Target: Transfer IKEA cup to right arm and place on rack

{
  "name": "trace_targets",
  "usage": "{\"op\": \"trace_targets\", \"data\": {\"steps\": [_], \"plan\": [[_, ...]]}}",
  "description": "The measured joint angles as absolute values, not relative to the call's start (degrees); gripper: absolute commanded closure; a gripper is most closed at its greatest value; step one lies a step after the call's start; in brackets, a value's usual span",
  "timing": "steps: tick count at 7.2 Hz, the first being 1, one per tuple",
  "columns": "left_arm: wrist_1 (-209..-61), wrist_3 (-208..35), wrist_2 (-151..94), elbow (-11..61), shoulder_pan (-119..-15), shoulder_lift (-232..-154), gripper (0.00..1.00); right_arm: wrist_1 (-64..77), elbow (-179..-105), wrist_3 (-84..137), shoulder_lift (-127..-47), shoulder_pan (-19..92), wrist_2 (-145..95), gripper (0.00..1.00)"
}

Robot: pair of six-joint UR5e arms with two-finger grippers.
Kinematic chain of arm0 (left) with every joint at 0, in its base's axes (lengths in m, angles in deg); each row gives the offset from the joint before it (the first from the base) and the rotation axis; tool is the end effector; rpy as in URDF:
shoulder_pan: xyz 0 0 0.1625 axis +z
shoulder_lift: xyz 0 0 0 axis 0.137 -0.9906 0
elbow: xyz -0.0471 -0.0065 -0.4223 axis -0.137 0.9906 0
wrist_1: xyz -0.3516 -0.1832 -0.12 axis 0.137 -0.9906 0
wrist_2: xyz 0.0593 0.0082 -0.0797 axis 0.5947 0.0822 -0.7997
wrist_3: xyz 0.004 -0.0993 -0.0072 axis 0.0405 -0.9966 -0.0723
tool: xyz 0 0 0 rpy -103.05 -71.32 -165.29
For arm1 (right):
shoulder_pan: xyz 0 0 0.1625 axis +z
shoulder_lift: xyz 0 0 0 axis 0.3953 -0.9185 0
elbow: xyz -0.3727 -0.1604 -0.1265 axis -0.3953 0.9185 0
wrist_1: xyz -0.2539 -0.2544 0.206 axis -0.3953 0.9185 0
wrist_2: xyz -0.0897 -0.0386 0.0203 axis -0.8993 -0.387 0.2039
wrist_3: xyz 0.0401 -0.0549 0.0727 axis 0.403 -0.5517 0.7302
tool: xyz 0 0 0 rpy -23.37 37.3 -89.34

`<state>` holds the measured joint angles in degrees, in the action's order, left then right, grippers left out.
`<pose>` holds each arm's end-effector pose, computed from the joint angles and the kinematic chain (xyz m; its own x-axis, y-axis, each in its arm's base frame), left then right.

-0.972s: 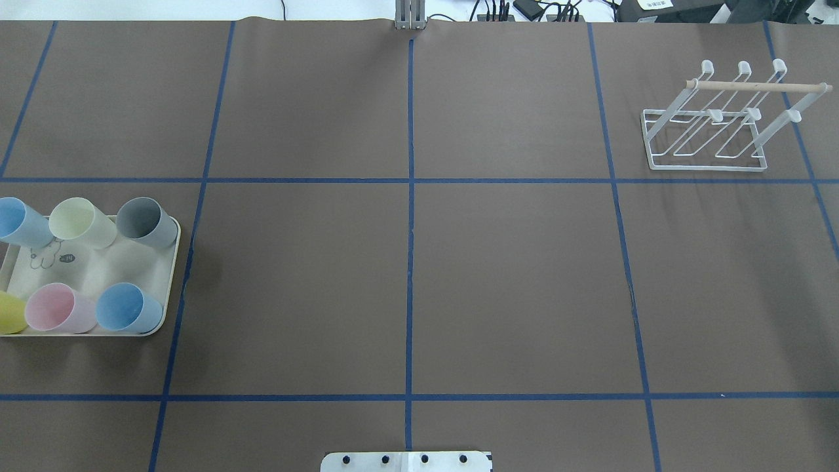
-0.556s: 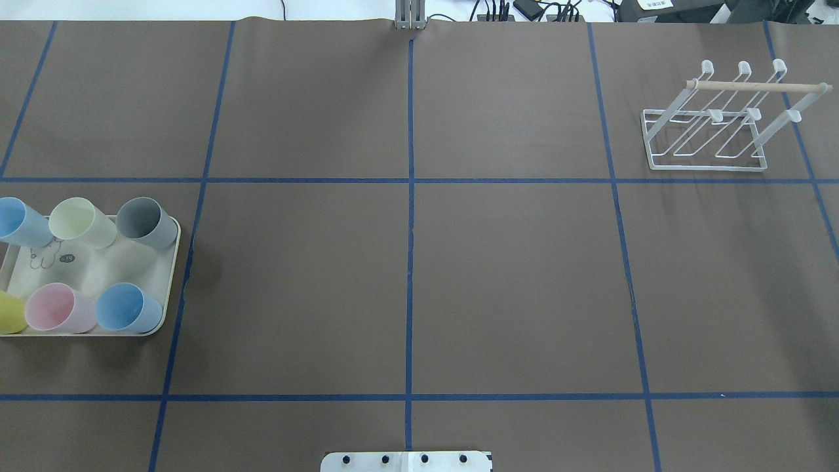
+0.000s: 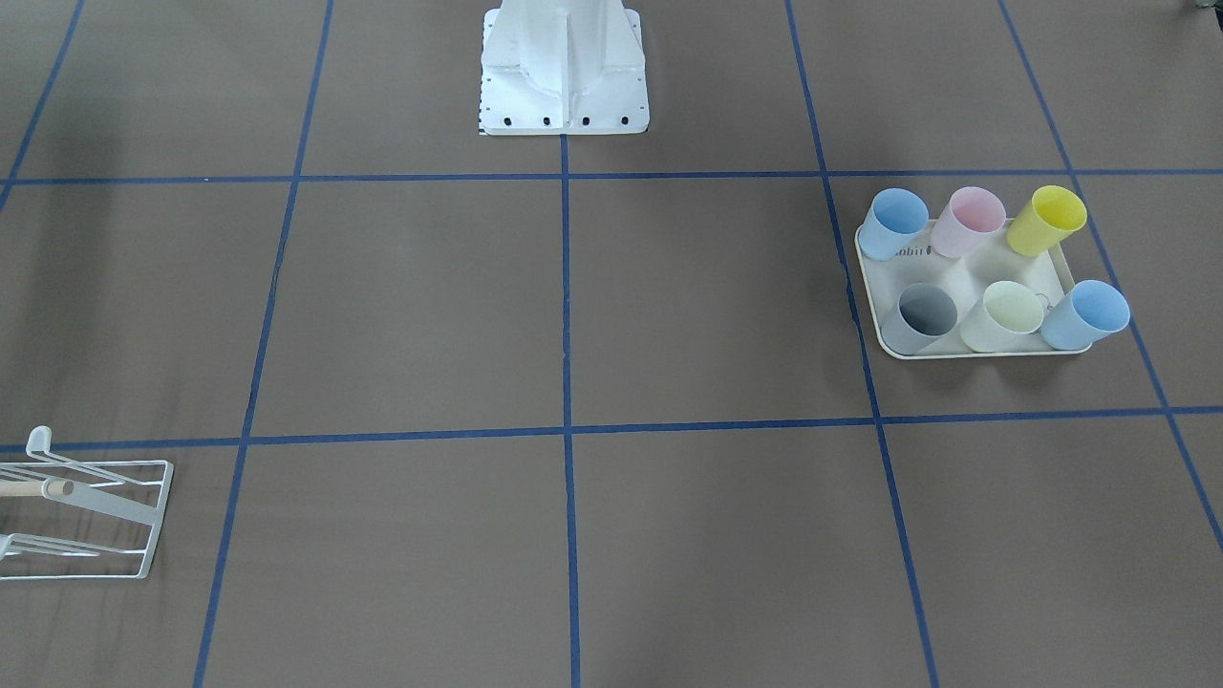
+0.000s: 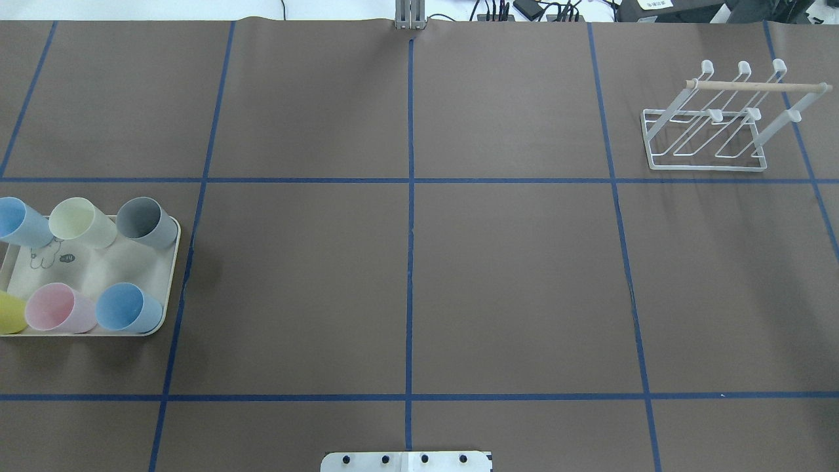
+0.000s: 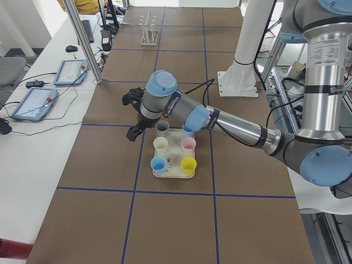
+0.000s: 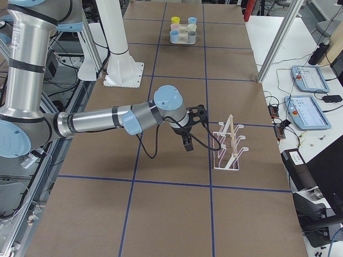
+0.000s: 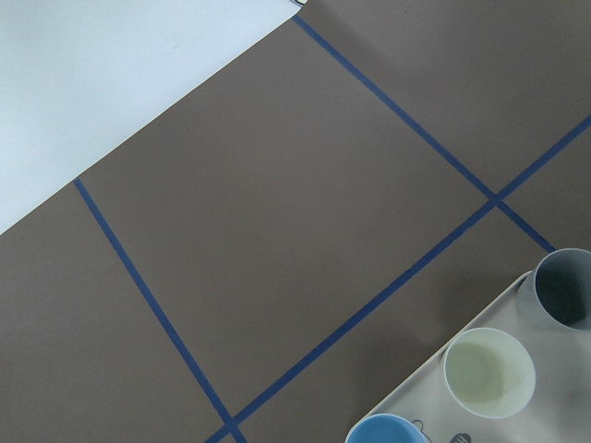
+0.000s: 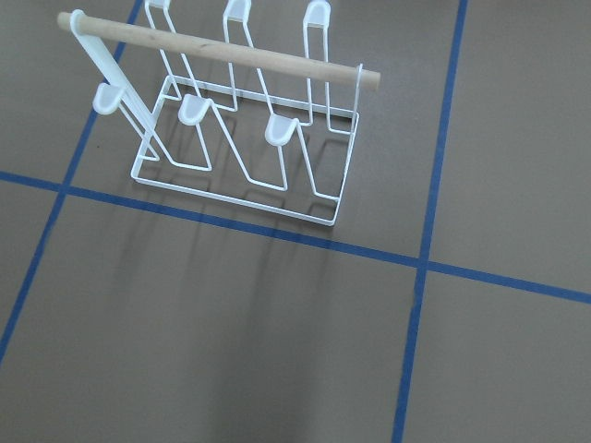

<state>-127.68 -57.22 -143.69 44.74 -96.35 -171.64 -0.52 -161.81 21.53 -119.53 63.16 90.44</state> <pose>-0.0480 -0.4795 0.4566 0.6469 0.6409 -0.4133 -0.1869 0.6586 0.7289 0.0327 -0.4178 0.5106 0.6330 -0.2501 0.7326 -0.0733 0.9228 0.3783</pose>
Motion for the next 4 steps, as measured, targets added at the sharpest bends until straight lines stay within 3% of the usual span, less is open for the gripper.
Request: {"op": "trace_targets", "data": {"steps": [4], "plan": [[-140.0,-63.6,-143.2,34.0,-93.1,-169.6,0.0,-11.0,-164.2,40.3,-118.1,45.8,83.4,0.0]]}}
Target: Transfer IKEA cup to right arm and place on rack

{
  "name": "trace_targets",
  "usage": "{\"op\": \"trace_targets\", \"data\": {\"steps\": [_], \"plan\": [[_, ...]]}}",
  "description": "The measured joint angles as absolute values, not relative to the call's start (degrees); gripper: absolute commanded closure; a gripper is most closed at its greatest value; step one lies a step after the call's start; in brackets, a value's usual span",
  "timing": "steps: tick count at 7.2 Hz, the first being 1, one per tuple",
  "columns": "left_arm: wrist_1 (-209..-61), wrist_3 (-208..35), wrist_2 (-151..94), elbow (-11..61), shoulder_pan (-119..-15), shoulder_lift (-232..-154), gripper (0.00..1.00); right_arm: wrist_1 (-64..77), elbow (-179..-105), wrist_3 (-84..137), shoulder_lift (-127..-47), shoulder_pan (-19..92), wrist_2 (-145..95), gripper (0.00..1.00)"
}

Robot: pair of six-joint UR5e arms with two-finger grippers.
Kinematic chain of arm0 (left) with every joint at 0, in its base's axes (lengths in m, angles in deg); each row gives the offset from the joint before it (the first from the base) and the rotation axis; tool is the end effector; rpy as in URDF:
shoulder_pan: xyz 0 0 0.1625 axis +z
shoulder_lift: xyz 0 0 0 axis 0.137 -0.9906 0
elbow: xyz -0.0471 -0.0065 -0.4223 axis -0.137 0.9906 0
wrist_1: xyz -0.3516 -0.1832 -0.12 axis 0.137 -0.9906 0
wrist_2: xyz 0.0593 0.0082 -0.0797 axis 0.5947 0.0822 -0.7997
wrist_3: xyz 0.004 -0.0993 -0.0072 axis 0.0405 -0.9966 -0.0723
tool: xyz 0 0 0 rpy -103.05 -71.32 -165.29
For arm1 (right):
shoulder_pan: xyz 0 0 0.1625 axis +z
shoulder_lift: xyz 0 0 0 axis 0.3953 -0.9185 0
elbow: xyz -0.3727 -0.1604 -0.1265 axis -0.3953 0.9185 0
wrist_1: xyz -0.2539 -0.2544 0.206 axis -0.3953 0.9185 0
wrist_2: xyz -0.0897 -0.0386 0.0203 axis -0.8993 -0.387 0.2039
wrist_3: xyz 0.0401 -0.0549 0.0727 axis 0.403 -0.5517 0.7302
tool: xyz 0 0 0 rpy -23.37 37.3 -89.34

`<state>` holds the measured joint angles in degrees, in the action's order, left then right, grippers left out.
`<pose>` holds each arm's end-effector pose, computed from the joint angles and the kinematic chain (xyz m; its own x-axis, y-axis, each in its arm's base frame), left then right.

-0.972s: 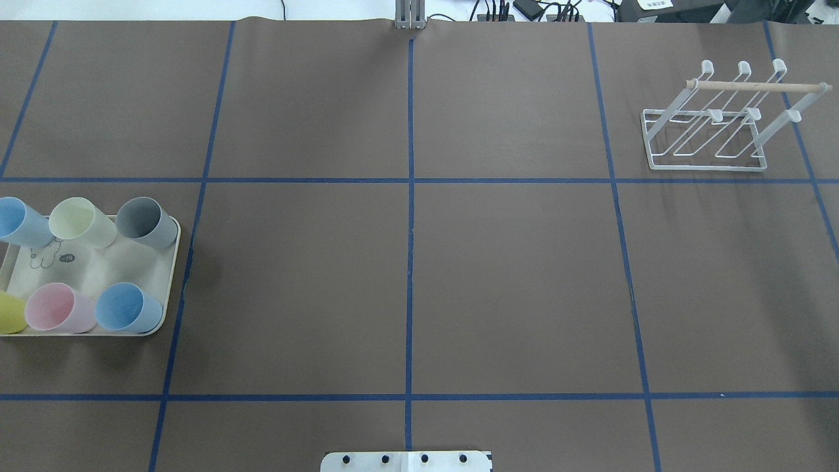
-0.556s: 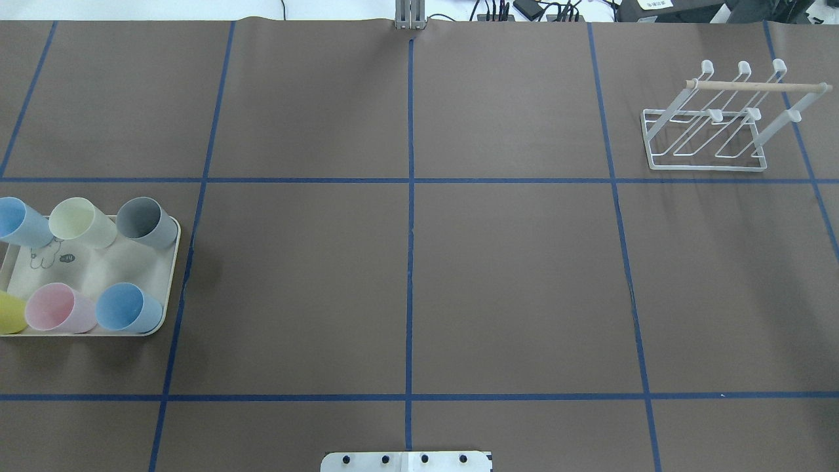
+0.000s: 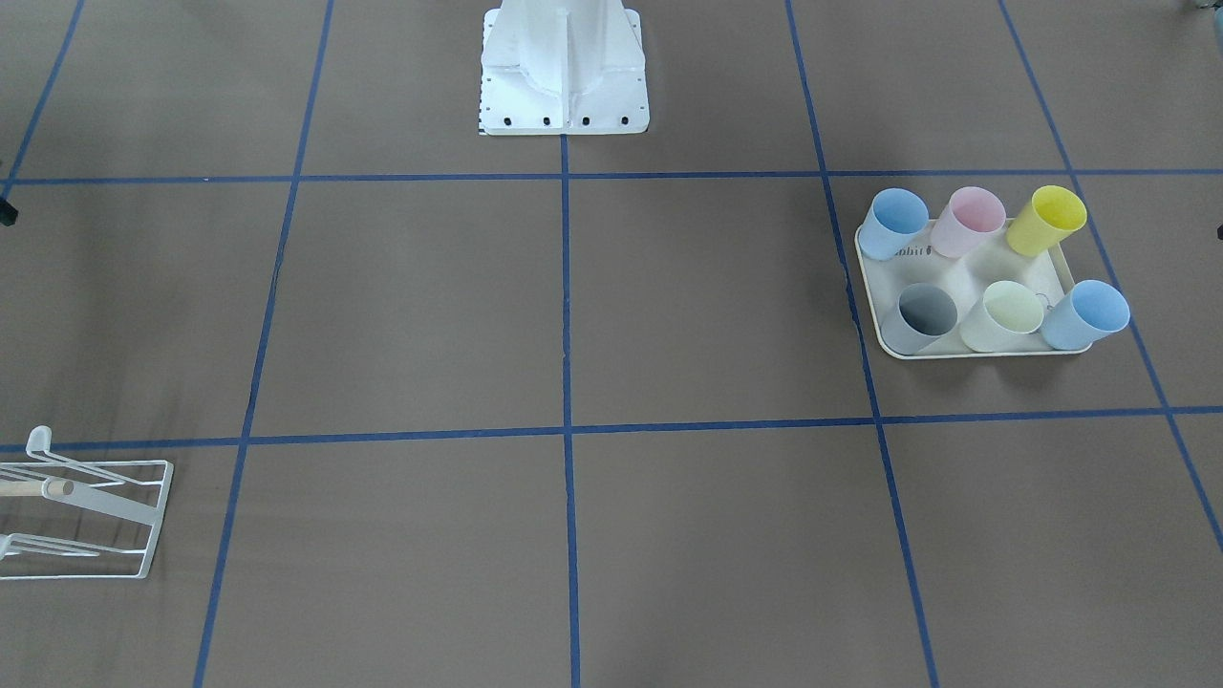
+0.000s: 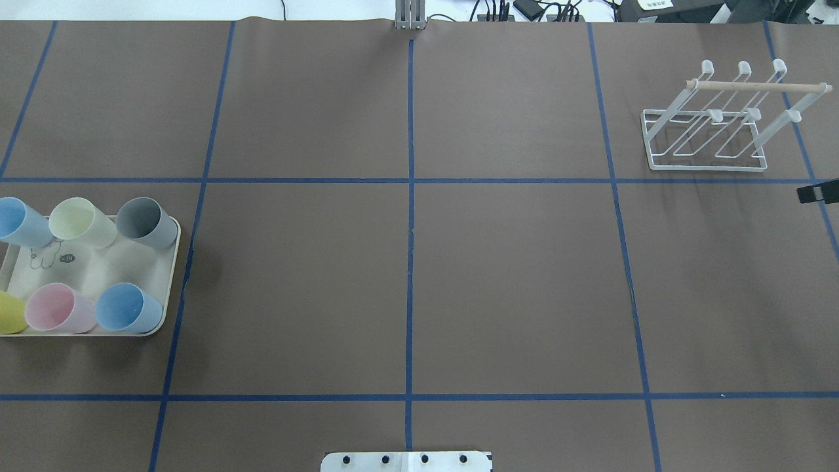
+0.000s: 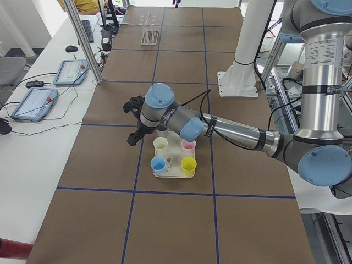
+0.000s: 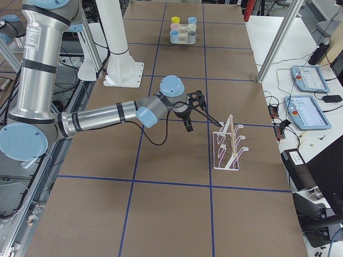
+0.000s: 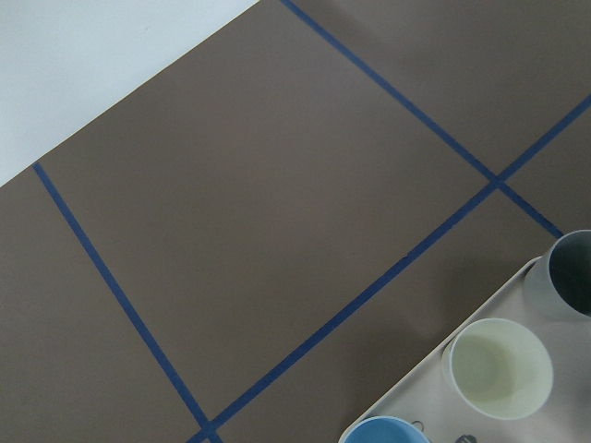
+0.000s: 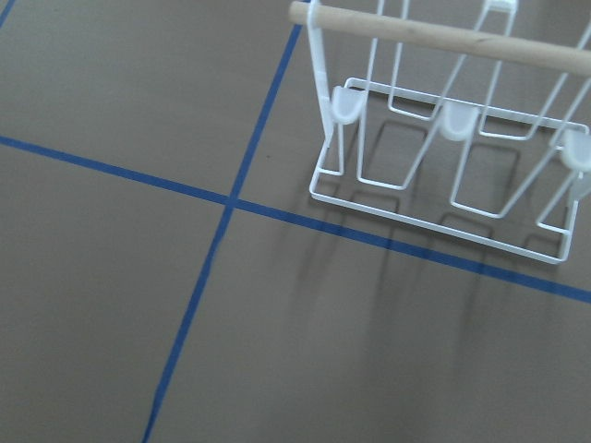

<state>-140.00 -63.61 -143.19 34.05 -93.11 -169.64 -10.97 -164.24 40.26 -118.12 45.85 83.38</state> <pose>-0.0211 -0.4855 0.5418 0.6376 0.5940 -0.4906 -0.1559 0.7231 0.6730 -0.0879 -0.4194 0.4635 0.5844 -0.2823 0.7607 -0.0495 0.9234 0.3807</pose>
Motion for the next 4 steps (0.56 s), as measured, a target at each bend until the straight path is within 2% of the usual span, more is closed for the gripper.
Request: {"op": "trace_targets", "data": {"steps": [2,4], "plan": [[-156.9,-72.0,-140.7,24.9,-91.6,-167.4,0.0,-11.7,-165.7,48.8,-115.7,37.4,76.5,0.0],[-169.8,-81.0,-136.3,18.3,-88.5,-165.7,0.0,-11.7,-166.0,50.7,-114.5,34.6,74.8,0.0]]}}
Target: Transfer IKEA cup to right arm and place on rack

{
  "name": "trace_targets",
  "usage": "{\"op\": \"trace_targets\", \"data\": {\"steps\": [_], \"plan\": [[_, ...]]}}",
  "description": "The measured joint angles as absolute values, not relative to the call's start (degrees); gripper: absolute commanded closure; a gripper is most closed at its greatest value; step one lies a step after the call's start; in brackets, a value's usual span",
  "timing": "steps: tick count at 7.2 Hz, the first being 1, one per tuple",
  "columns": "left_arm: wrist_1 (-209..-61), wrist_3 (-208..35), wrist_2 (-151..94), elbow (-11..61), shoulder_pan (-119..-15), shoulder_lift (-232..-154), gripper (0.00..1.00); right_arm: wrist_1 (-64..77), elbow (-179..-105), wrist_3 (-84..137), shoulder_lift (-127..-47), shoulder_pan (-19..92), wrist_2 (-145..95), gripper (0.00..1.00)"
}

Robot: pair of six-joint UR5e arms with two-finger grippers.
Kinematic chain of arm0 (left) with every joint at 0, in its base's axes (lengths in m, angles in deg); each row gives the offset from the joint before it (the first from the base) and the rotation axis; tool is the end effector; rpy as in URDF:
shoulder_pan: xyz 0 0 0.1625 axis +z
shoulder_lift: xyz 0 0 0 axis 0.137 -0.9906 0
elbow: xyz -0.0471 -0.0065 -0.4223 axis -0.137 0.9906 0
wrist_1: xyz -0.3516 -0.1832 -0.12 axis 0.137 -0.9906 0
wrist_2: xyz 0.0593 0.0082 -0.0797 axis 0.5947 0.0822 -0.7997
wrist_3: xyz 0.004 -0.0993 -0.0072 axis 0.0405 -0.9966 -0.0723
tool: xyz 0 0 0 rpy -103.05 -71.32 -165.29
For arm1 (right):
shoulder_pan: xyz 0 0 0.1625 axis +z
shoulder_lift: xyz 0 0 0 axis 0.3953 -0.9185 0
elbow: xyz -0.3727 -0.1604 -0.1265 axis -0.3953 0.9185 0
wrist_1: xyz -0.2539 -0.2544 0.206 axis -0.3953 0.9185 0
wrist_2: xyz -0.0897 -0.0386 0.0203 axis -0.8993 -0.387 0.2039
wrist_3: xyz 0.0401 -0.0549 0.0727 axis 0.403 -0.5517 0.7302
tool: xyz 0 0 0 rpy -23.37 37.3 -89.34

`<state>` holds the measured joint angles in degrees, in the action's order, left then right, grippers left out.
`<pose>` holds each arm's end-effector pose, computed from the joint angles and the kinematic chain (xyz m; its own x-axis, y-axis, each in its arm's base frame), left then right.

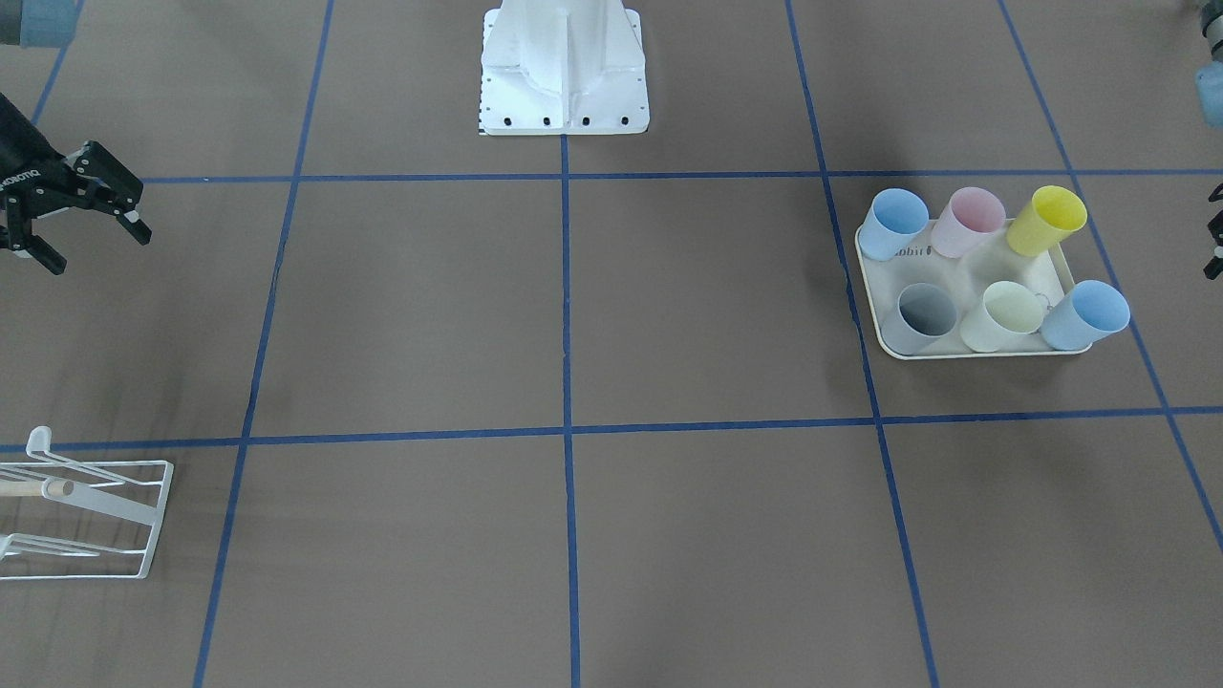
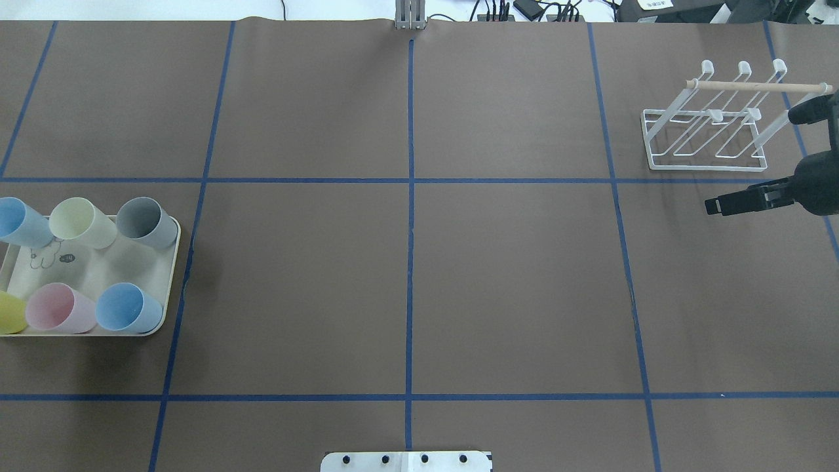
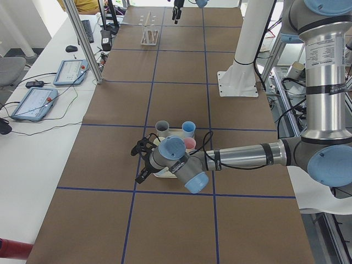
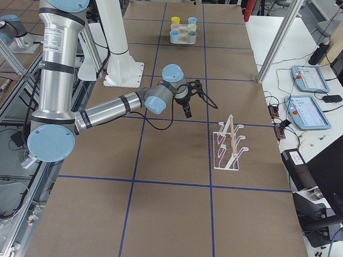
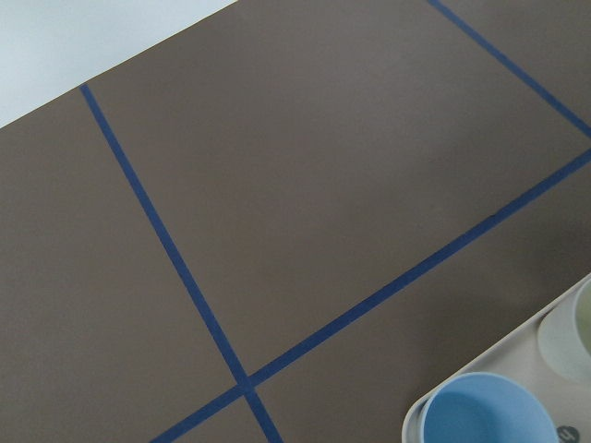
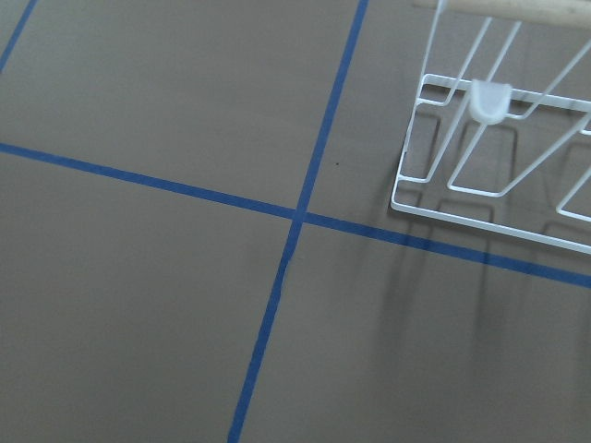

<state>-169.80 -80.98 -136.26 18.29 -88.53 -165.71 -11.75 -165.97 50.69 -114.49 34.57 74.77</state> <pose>0.0034 -0.4525 0.6570 0.6969 0.4637 -0.5471 0.0035 0.7606 0.6492 -0.1690 -0.4175 0.4253 0.5828 -0.2702 0.7664 -0.0623 0.9254 0.3737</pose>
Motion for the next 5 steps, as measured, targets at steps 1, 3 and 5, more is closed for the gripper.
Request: {"op": "trace_targets", "data": {"steps": [1,3,5], "plan": [[-174.7,-85.8,-134.5,16.0,-86.5,-165.3,0.0,-11.8,-166.0,50.9,-114.3,34.1,74.6,0.0],[-180.5,-94.2,-132.5,13.8,-81.4,-165.0,0.0,-11.8,-166.1,50.9,-114.3,33.9,74.6,0.0],[-182.5,-98.2,-132.2,13.5,-78.1,-165.0,0.03,-11.8,-166.1,50.9,-114.4,33.8,74.5,0.0]]}}
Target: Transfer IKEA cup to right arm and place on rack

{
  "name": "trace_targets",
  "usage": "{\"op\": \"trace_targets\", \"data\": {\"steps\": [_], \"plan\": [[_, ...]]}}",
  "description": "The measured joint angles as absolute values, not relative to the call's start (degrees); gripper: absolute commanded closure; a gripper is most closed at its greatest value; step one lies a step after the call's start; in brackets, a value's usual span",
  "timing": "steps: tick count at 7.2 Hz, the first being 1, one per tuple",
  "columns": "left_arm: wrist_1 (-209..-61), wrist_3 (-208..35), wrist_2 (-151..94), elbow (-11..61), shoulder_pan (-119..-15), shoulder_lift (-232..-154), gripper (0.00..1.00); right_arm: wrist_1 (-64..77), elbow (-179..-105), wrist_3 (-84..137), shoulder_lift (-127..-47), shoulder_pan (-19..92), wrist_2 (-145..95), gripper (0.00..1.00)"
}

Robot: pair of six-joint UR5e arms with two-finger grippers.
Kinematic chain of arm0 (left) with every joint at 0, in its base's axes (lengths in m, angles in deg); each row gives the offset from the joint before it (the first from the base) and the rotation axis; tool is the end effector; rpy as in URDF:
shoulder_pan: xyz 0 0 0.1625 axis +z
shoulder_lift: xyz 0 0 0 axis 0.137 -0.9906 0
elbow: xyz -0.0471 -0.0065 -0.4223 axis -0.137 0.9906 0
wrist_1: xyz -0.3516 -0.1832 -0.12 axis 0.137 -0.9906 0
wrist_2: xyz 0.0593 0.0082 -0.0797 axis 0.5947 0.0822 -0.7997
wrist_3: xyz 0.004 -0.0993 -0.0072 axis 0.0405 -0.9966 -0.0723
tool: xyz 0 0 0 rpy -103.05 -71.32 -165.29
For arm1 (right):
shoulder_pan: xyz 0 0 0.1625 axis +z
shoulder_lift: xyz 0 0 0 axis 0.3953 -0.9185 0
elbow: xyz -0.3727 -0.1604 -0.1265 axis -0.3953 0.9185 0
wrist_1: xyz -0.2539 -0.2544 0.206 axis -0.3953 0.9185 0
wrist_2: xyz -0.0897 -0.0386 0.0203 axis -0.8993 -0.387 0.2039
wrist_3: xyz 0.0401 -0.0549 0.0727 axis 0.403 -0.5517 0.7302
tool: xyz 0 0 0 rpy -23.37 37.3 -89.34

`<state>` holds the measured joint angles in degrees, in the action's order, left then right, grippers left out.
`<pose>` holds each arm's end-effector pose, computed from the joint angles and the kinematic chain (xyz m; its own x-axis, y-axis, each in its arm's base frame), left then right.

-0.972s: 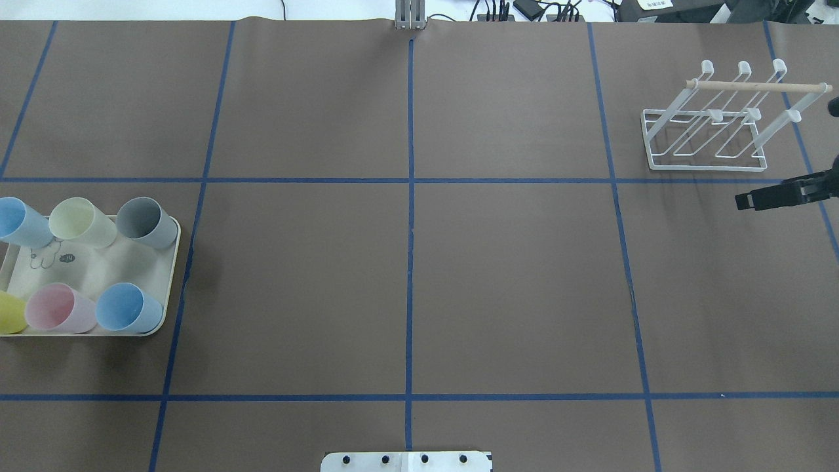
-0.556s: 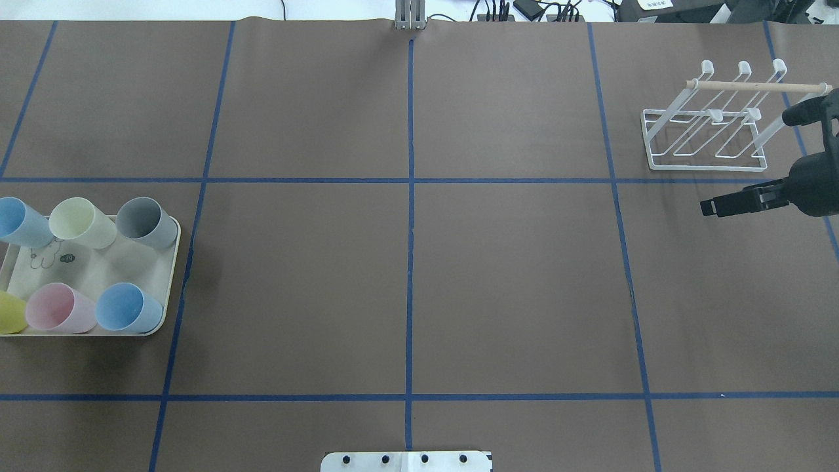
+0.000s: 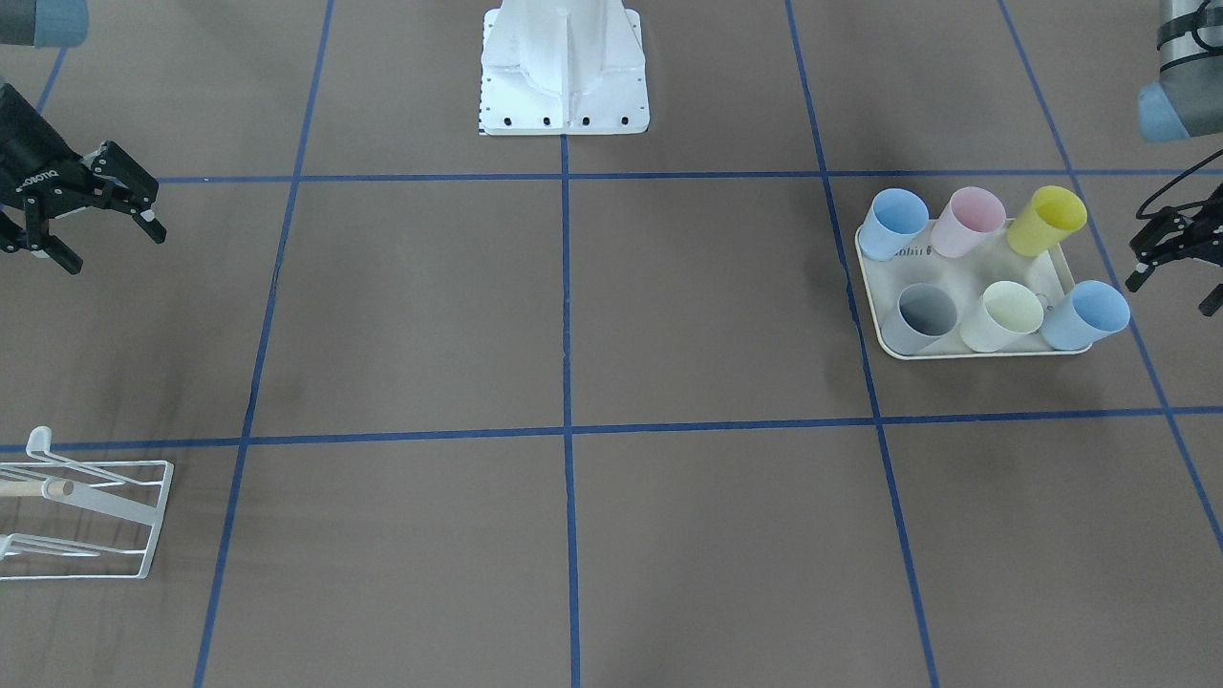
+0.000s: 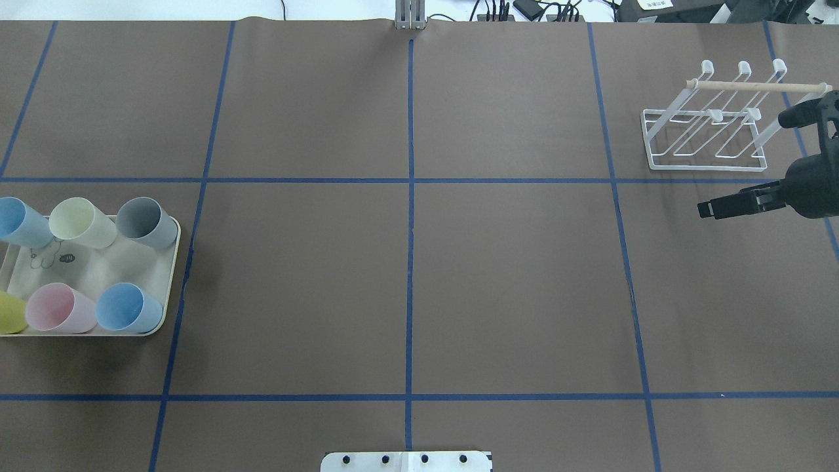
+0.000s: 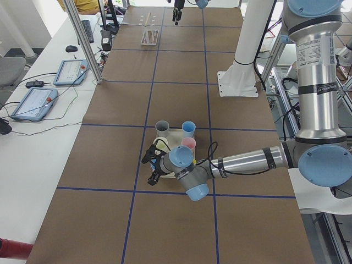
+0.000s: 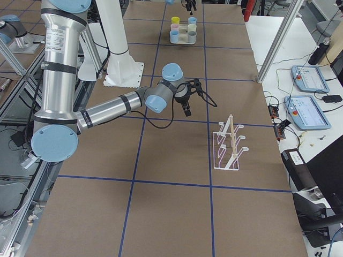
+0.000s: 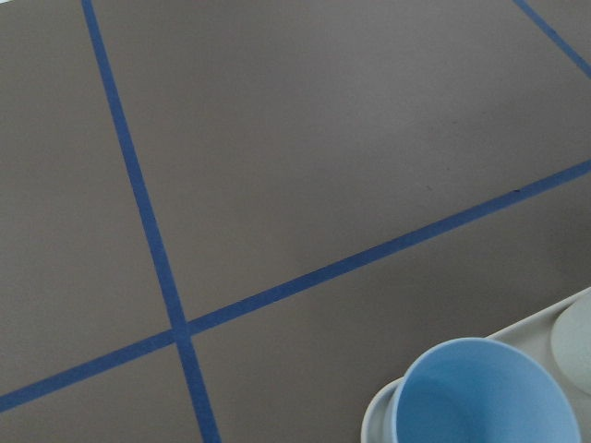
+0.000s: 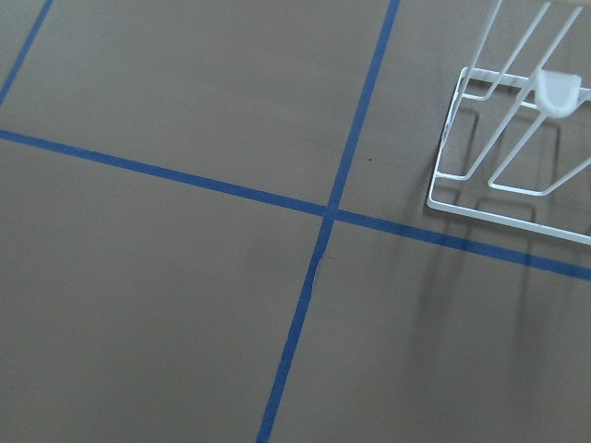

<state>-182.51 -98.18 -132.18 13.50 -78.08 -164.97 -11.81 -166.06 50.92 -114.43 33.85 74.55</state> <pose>0.0746 -0.4310 0.6797 0.6343 0.3928 -0.6659 0.0960 0.8146 0.5720 -0.1740 -0.4156 0.4240 0.5800 -0.2754 0.7667 -0.0558 0.9255 0.3747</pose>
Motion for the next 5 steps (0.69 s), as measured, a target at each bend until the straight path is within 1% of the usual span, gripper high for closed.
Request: {"op": "trace_targets", "data": {"steps": [1,2,3,4,5], "plan": [[-183.0,-99.1,-132.1,13.4,-77.0,-165.0,0.1,-11.8,-166.1,50.9,-114.5,33.8,74.5,0.0],[-183.5,-99.4,-131.6,13.3,-76.3,-165.0,0.32,-11.9,-166.1,50.9,-114.6,33.8,74.5,0.0],[-183.7,-99.5,-130.8,13.2,-75.5,-165.0,0.58,-12.0,-166.1,50.9,-114.7,33.8,74.6,0.0],[-184.0,-99.4,-130.2,13.1,-74.8,-165.0,0.73,-12.1,-166.2,50.9,-114.8,33.9,74.6,0.0],[-184.2,-99.4,-130.0,13.1,-74.3,-165.0,0.78,-12.2,-166.3,50.9,-114.9,33.9,74.6,0.0]]}}
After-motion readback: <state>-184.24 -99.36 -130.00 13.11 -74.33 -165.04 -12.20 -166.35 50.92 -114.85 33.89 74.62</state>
